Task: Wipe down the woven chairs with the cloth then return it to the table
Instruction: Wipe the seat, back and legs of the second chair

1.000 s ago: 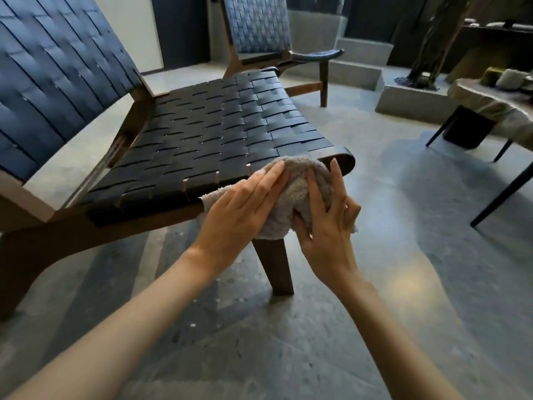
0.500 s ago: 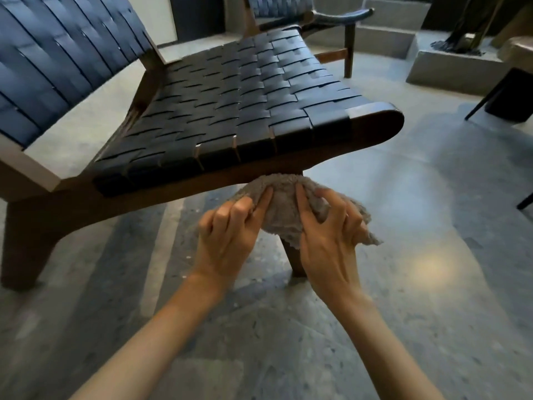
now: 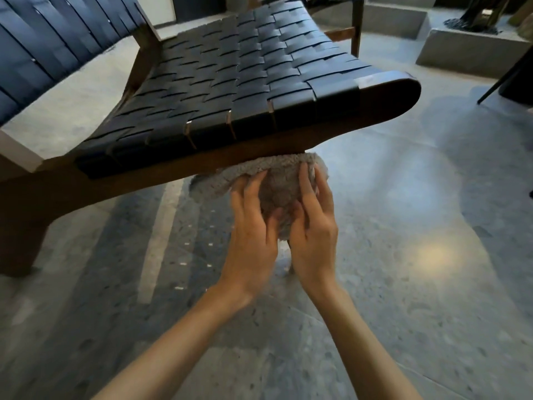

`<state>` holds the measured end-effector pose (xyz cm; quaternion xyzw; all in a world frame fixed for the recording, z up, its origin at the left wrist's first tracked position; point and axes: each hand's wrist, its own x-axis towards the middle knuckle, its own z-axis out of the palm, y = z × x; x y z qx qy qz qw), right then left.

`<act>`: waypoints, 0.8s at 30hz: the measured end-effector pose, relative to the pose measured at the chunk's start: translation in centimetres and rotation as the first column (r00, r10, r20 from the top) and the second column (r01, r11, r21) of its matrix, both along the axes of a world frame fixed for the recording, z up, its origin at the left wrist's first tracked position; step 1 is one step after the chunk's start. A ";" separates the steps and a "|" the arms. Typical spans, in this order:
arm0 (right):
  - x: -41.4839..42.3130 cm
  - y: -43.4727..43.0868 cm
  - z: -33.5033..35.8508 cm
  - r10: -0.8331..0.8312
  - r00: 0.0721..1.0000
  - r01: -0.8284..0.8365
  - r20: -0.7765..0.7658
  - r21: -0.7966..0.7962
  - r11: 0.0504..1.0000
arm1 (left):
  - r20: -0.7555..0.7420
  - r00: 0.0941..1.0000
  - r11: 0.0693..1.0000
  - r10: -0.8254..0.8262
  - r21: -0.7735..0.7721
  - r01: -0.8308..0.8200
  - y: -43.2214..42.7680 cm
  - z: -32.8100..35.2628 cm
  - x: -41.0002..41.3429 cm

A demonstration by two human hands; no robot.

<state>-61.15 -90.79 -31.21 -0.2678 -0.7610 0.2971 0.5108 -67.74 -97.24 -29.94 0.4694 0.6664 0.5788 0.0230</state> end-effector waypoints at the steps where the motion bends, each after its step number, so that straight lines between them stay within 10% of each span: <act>1: 0.0 0.2 0.1 -0.007 0.999 0.007 -0.035 -0.012 1.000 | 0.075 0.997 0.999 -0.026 0.032 0.024 0.2 0.2 -0.2; 7: -0.8 1.0 2.5 0.055 0.937 -0.151 -0.346 -0.258 0.954 | 0.386 0.923 0.971 -0.010 0.225 -0.083 1.4 0.9 0.5; 12: -0.7 2.4 3.0 0.115 0.946 -0.214 -0.304 -0.316 0.925 | 0.638 0.769 0.933 -0.018 0.287 -0.216 2.8 2.0 0.2; 24: -1.6 3.7 -3.4 0.112 0.989 -0.126 -0.102 -0.145 0.981 | 0.324 0.944 0.994 0.051 0.074 -0.079 4.5 -2.8 0.2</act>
